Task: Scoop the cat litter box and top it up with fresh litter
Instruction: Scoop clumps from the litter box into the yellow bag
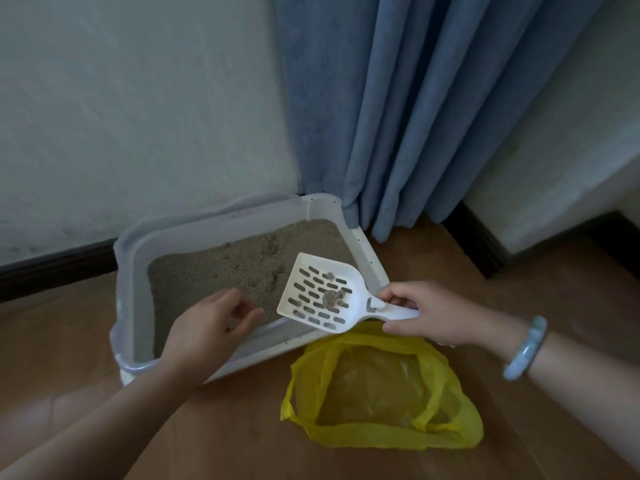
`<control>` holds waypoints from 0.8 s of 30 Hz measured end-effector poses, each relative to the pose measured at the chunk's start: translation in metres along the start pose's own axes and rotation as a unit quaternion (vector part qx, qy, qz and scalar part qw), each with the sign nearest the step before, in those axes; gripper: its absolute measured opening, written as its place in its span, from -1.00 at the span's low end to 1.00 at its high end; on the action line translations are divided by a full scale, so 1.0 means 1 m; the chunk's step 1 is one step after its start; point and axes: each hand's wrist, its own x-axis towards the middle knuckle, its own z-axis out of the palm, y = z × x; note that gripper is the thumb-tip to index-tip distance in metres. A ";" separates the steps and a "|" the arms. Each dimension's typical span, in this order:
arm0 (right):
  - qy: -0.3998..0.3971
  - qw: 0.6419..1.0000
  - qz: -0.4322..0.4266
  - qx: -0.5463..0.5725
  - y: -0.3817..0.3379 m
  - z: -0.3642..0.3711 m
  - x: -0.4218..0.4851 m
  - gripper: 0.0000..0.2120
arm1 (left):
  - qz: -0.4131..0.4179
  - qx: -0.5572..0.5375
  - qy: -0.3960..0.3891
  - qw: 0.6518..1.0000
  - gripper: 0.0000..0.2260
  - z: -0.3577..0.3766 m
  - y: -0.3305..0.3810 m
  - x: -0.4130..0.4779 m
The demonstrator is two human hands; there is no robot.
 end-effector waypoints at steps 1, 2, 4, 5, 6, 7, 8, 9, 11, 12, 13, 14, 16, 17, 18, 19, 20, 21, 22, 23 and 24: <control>-0.009 1.000 0.000 0.004 0.004 -0.001 -0.007 -0.76 | 0.003 0.007 -0.014 1.000 -0.89 0.001 0.002 0.000; -0.021 1.000 0.002 0.008 0.008 0.000 -0.014 -0.76 | 0.003 0.015 -0.029 0.999 -0.91 0.003 0.005 0.001; -0.046 0.999 0.017 0.009 0.019 0.003 -0.028 -0.76 | 0.000 0.024 -0.054 0.998 -0.90 0.005 0.009 0.002; -0.058 0.998 0.026 0.006 0.025 0.006 -0.034 -0.76 | -0.002 0.023 -0.061 0.998 -0.90 0.005 0.010 0.003; -0.070 0.997 0.034 0.001 0.031 0.009 -0.040 -0.76 | -0.006 0.022 -0.065 0.998 -0.89 0.005 0.011 0.004; -0.081 0.996 0.039 -0.006 0.038 0.013 -0.045 -0.76 | -0.010 0.020 -0.067 0.998 -0.89 0.005 0.011 0.004; -0.090 0.995 0.042 -0.016 0.045 0.016 -0.049 -0.75 | -0.015 0.019 -0.068 0.997 -0.90 0.004 0.012 0.005; -0.098 0.994 0.046 -0.027 0.051 0.019 -0.052 -0.74 | -0.017 0.017 -0.068 0.997 -0.90 0.004 0.013 0.006; -0.109 0.990 0.062 -0.061 0.063 0.025 -0.055 -0.71 | -0.022 0.011 -0.069 0.997 -0.89 0.004 0.014 0.006; -0.113 0.988 0.070 -0.079 0.067 0.027 -0.055 -0.71 | -0.025 0.006 -0.070 0.997 -0.88 0.004 0.016 0.007; -0.115 0.986 0.074 -0.091 0.070 0.029 -0.054 -0.70 | -0.025 0.001 -0.071 0.997 -0.86 0.005 0.016 0.007; -0.115 0.986 0.076 -0.097 0.073 0.031 -0.053 -0.70 | -0.026 -0.001 -0.071 0.997 -0.85 0.005 0.018 0.007; -0.106 0.987 0.075 -0.096 0.075 0.033 -0.051 -0.70 | -0.029 -0.004 -0.071 0.997 -0.83 0.005 0.021 0.008; -0.100 0.988 0.077 -0.088 0.076 0.033 -0.051 -0.71 | -0.030 -0.005 -0.072 0.997 -0.82 0.005 0.021 0.008; -0.095 0.989 0.081 -0.075 0.077 0.034 -0.051 -0.70 | -0.033 -0.006 -0.075 0.997 -0.82 0.004 0.022 0.008; -0.090 0.991 0.083 -0.060 0.077 0.034 -0.051 -0.71 | -0.035 -0.009 -0.076 0.996 -0.83 0.004 0.022 0.009; -0.085 0.992 0.084 -0.046 0.078 0.035 -0.051 -0.74 | -0.038 -0.011 -0.077 0.996 -0.86 0.003 0.022 0.009; -0.081 0.993 0.083 -0.035 0.078 0.035 -0.051 -0.77 | -0.037 -0.016 -0.077 0.996 -0.88 0.003 0.022 0.009; -0.078 0.993 0.086 -0.027 0.080 0.036 -0.052 -0.80 | -0.037 -0.017 -0.079 0.996 -0.82 0.002 0.023 0.009; -0.077 0.993 0.090 -0.022 0.081 0.035 -0.052 -0.82 | -0.033 -0.020 -0.079 0.996 -0.76 0.002 0.024 0.008; -0.076 0.992 0.093 -0.024 0.083 0.035 -0.052 -0.83 | -0.033 -0.022 -0.080 0.996 -0.73 0.001 0.026 0.008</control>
